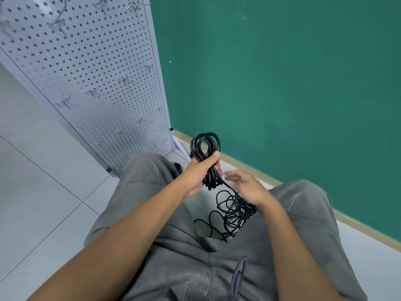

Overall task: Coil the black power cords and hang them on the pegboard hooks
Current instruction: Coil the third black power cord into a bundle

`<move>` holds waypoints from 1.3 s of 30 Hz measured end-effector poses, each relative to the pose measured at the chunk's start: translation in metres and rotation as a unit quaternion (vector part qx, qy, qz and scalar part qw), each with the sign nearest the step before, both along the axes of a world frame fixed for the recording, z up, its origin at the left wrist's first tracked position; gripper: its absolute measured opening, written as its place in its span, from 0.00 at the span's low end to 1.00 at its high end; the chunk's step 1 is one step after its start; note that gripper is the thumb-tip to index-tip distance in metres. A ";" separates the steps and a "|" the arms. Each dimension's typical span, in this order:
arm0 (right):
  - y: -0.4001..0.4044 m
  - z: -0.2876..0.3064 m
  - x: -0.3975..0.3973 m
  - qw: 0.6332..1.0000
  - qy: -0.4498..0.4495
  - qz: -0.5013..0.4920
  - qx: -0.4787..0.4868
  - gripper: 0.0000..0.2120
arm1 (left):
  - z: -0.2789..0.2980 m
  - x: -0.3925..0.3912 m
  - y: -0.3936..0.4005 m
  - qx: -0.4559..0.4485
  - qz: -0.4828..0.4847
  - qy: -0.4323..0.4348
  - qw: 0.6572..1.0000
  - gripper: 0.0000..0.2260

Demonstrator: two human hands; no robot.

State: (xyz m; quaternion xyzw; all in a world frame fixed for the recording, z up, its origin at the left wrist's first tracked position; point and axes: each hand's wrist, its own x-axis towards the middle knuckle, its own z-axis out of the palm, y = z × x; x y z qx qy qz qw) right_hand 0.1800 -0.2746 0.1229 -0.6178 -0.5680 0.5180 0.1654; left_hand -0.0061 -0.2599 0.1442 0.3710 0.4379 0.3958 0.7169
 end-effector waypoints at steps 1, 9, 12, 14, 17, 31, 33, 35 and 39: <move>0.000 -0.012 0.002 0.998 -0.041 0.044 -0.015 0.17 | 0.004 -0.001 0.002 -0.003 0.014 -0.020 1.000 0.12; 0.021 -0.017 0.008 0.989 -0.089 -0.066 0.101 0.05 | 0.040 -0.011 0.025 0.022 0.050 -0.053 0.997 0.12; 0.037 0.018 0.016 0.975 -0.103 -0.097 0.169 0.06 | 0.058 -0.013 0.043 0.043 0.065 -0.042 0.996 0.13; 0.051 0.050 0.023 0.964 -0.093 -0.123 0.215 0.07 | 0.077 -0.011 0.055 0.056 0.070 -0.040 0.995 0.13; 0.078 0.105 0.034 0.944 -0.087 -0.144 0.284 0.07 | 0.116 -0.005 0.072 0.081 0.080 -0.056 0.992 0.12; 0.102 0.378 0.025 0.840 -0.068 -0.117 0.526 0.12 | 0.340 -0.014 0.092 0.238 0.094 -0.138 0.957 0.12; 0.095 0.409 0.017 0.824 -0.063 -0.118 0.550 0.13 | 0.367 -0.020 0.087 0.255 0.096 -0.140 0.952 0.12; 0.087 0.447 0.008 0.803 -0.056 -0.114 0.582 0.13 | 0.393 -0.024 0.081 0.267 0.098 -0.156 0.946 0.12; 0.073 0.517 -0.009 0.765 -0.084 -0.081 0.633 0.13 | 0.446 -0.034 0.065 0.294 0.111 -0.201 0.928 0.13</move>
